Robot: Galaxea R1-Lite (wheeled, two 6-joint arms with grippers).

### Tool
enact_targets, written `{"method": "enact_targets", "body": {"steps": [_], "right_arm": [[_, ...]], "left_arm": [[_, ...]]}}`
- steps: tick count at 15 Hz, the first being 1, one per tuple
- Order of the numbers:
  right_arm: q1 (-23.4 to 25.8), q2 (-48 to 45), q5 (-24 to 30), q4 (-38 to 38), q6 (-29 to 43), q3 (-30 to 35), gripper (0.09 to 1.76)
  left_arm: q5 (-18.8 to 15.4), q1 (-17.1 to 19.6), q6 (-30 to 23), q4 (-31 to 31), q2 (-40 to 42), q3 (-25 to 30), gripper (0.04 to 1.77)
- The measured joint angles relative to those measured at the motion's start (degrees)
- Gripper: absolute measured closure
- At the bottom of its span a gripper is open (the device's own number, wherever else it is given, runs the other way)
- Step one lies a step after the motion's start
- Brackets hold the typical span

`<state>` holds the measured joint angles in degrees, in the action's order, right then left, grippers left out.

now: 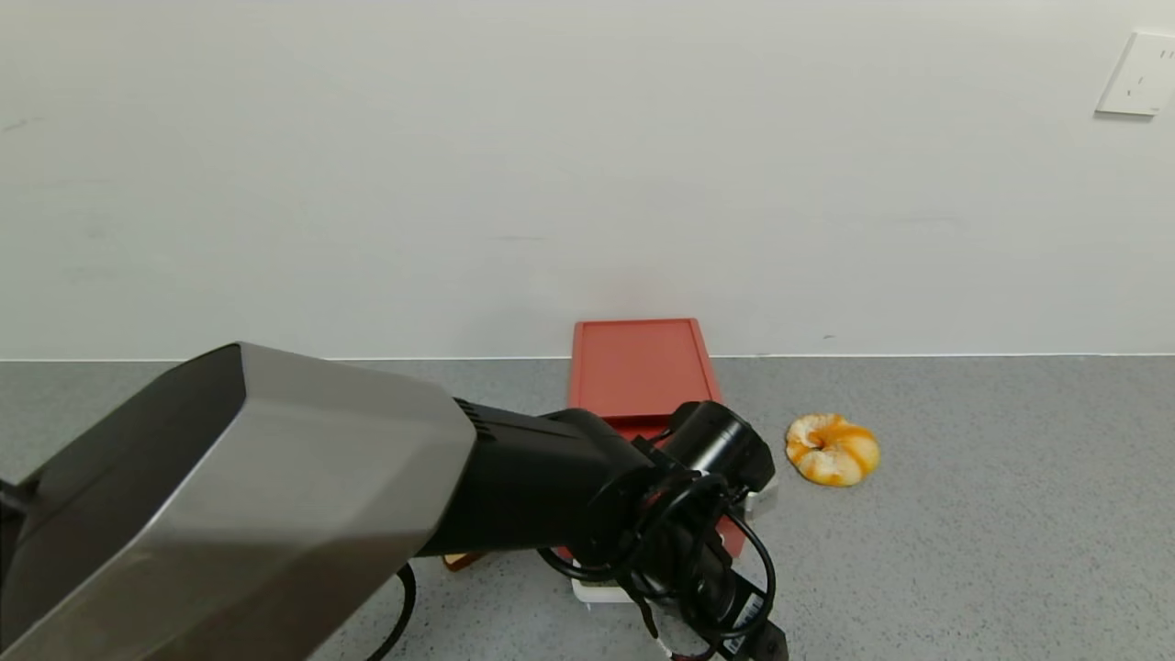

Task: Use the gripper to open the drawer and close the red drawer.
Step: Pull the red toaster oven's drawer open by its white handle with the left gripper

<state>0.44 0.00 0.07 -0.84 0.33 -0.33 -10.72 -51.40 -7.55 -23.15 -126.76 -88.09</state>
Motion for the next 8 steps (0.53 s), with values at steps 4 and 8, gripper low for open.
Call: {"method": "enact_targets", "body": {"steps": [4, 8], "right_arm": [[0.00, 0.00, 0.00, 0.10, 0.00, 0.00, 0.14], [0.00, 0.00, 0.00, 0.07, 0.02, -0.02, 0.14]], "left_arm": [[0.13, -0.54, -0.41, 2.05, 0.40, 1.46, 0.09], [0.35, -0.56, -0.33, 2.32, 0.62, 1.54, 0.09]]}}
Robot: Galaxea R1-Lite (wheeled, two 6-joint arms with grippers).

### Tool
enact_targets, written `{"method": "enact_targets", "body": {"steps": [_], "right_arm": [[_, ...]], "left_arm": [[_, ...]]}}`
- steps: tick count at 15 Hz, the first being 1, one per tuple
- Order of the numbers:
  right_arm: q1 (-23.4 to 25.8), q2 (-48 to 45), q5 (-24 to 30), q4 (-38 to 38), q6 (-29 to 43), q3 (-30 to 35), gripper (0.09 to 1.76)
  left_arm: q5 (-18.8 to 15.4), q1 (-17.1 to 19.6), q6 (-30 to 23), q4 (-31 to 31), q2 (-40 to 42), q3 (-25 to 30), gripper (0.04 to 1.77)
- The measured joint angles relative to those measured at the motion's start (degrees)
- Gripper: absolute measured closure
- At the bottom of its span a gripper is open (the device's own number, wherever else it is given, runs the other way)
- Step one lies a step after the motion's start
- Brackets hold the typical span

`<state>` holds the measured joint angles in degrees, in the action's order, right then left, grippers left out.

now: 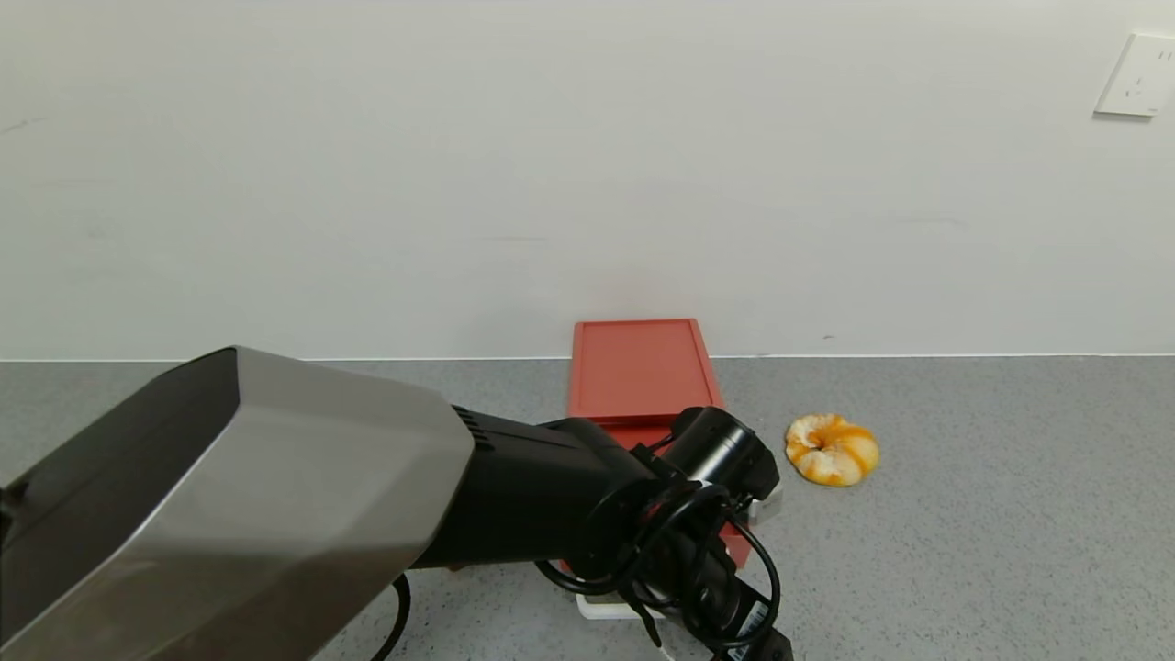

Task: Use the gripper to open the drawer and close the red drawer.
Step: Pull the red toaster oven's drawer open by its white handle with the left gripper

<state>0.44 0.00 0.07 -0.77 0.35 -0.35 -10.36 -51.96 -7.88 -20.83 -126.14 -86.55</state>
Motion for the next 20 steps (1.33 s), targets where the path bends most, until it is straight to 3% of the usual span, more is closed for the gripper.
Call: {"method": "enact_targets", "body": {"steps": [18, 20], "right_arm": [[0.00, 0.00, 0.02, -0.02, -0.02, 0.00, 0.14], [0.00, 0.00, 0.02, 0.00, 0.00, 0.00, 0.14]], "left_arm": [[0.09, 0.48, -1.60, -0.91, 3.84, -0.44, 0.09], [0.11, 0.94, -1.62, -3.64, 5.72, -0.63, 0.09]]}}
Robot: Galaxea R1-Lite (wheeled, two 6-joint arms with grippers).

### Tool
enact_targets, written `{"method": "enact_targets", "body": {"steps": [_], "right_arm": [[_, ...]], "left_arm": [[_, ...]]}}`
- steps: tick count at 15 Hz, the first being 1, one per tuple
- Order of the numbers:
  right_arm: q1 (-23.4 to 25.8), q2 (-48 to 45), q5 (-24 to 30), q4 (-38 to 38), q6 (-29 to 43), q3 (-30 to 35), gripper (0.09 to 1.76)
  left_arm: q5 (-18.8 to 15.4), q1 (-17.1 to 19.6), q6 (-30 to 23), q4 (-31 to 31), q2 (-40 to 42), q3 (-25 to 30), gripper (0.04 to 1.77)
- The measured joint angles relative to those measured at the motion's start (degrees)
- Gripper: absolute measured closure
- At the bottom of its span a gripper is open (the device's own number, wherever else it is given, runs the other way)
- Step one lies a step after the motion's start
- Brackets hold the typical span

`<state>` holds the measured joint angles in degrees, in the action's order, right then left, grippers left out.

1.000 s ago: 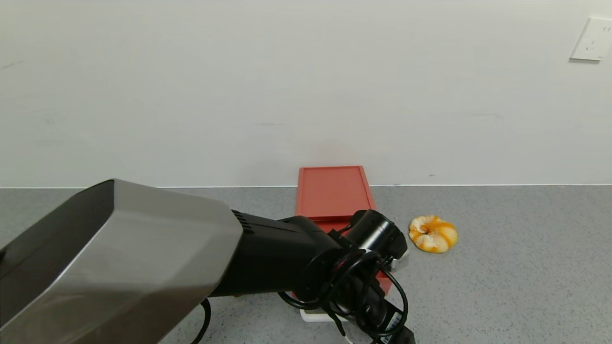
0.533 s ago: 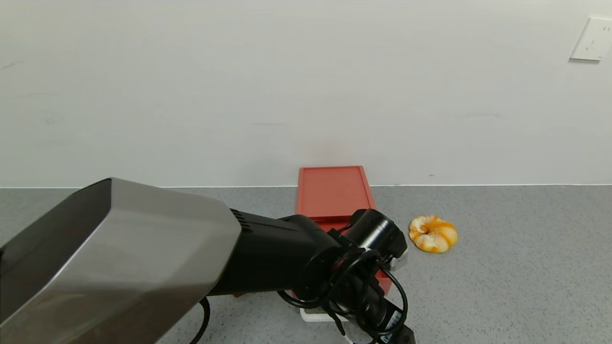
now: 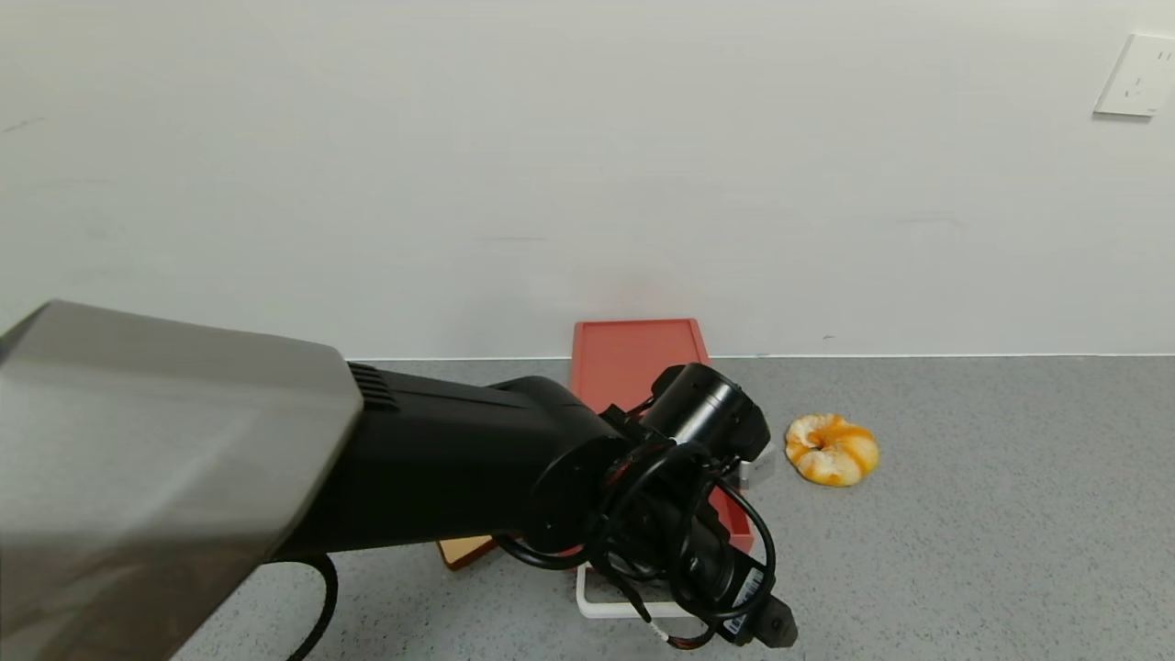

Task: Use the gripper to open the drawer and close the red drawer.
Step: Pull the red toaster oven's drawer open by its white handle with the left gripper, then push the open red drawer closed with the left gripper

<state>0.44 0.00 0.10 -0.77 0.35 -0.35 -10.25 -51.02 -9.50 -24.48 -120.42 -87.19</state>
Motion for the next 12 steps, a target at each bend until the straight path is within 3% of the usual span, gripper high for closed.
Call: {"method": "enact_targets", "body": {"steps": [4, 12], "right_arm": [[0.00, 0.00, -0.05, -0.02, -0.02, 0.00, 0.14], [0.00, 0.00, -0.02, 0.00, -0.02, 0.00, 0.14]], "left_arm": [[-0.05, 1.77, 0.05, -2.56, 3.77, -0.33, 0.09], [-0.40, 11.28, 0.38, -3.08, 11.07, 0.74, 0.09]]}}
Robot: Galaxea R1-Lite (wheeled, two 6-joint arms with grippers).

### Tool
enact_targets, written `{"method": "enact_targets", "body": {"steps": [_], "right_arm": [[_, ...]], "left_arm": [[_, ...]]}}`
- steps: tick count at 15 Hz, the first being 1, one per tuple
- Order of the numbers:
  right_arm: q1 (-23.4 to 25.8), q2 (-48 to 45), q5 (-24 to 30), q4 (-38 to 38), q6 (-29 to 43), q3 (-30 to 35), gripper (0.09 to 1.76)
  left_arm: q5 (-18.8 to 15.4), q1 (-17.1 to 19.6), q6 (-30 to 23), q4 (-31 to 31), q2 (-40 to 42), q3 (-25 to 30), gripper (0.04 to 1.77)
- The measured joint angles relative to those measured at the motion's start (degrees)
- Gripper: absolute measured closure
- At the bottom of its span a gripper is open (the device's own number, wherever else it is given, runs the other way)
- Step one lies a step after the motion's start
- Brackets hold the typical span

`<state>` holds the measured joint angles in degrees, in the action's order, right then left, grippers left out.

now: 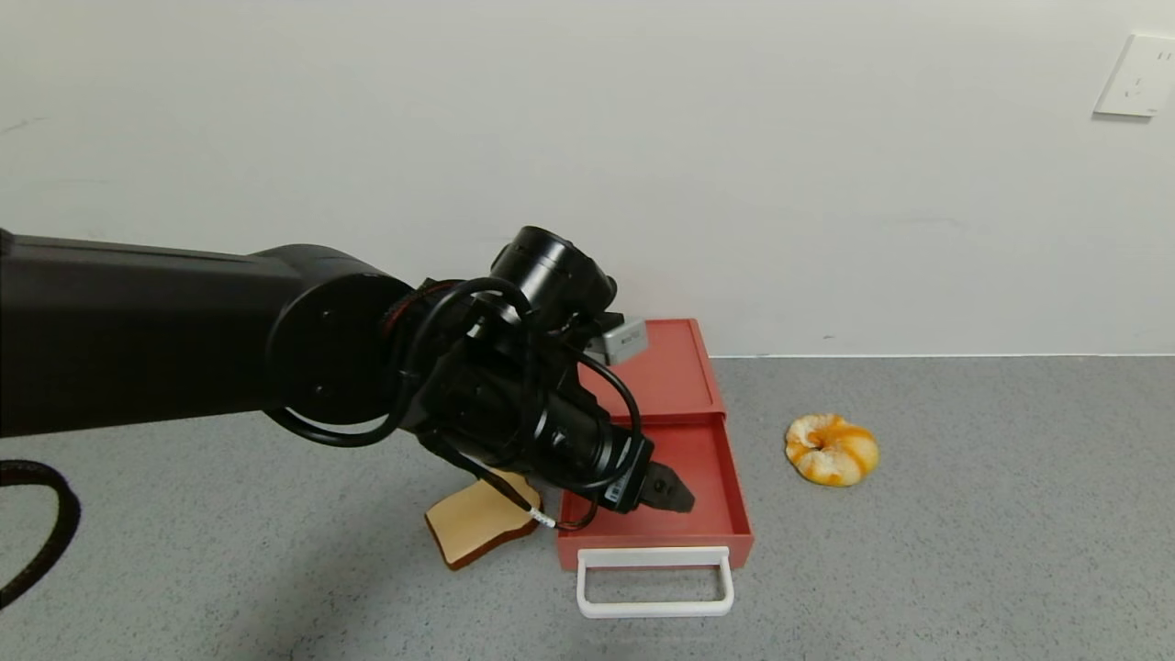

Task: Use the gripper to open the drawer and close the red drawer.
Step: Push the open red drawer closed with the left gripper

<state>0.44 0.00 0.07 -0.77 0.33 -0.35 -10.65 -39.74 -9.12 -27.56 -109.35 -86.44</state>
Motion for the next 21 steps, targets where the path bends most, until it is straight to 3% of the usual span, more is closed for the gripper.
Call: {"method": "enact_targets", "body": {"steps": [5, 11, 15, 17, 21], "right_arm": [[0.00, 0.00, -0.02, 0.00, 0.02, 0.00, 0.14], [0.00, 0.00, -0.05, 0.00, 0.02, 0.00, 0.14], [0.00, 0.00, 0.00, 0.00, 0.00, 0.00, 0.14], [0.00, 0.00, 0.00, 0.06, 0.00, 0.00, 0.14], [0.00, 0.00, -0.02, 0.06, 0.02, 0.00, 0.14]], "left_arm": [[0.62, 5.57, -0.27, -1.43, 3.45, 0.01, 0.09], [4.49, 11.63, -0.77, -2.51, 5.85, 0.20, 0.09], [10.79, 13.86, -1.57, -1.84, 6.81, 0.32, 0.09], [13.15, 14.41, -4.11, -1.12, 6.88, 0.20, 0.09], [14.15, 15.69, -10.34, 0.63, 6.92, 0.09, 0.09]]}}
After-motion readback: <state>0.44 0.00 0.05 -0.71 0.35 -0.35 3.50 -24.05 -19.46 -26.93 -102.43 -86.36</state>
